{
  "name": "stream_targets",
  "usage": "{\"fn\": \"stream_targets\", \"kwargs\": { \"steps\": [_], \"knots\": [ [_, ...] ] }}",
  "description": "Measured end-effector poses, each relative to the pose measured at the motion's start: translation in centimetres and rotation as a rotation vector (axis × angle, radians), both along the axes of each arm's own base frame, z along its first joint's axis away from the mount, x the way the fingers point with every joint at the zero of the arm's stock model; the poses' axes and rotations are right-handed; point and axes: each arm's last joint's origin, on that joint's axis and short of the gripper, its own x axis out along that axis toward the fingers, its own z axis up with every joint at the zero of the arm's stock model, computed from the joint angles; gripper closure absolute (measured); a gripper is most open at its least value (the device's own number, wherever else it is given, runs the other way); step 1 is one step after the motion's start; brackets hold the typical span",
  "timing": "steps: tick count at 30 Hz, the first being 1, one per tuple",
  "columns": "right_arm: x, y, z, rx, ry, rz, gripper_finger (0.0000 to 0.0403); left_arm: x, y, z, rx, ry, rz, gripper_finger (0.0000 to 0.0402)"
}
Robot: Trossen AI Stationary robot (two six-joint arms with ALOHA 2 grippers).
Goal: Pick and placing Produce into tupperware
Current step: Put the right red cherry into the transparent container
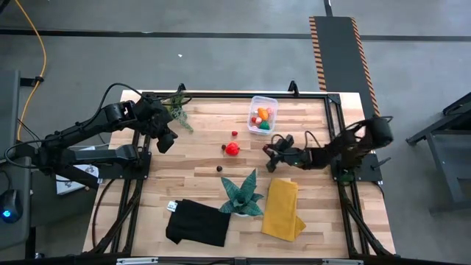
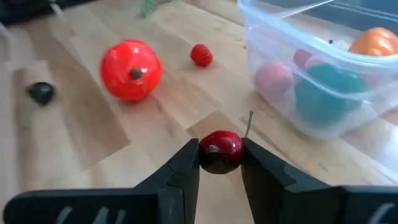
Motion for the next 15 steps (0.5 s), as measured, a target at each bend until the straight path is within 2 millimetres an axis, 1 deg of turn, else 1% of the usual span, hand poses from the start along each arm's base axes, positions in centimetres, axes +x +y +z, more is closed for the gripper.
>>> {"fn": "stream_targets", "kwargs": {
  "steps": [5,10,15],
  "knots": [
    [-1.7,0.7,1.4,0.046,-0.033,0.007,0.0312,0.0,0.0,0.0,-0.002,-0.001,0.003,0.0401],
    [-2.7,1.1,3.1,0.062,-0.031,0.018,0.0312,0.0,0.0,0.0,-0.019,-0.006,0.018,0.0401],
    [-3.7,1.1,4.8,0.067,-0.064,0.019,0.0312,0.0,0.0,0.0,-0.032,-0.012,0.022,0.0401]
  ]
}}
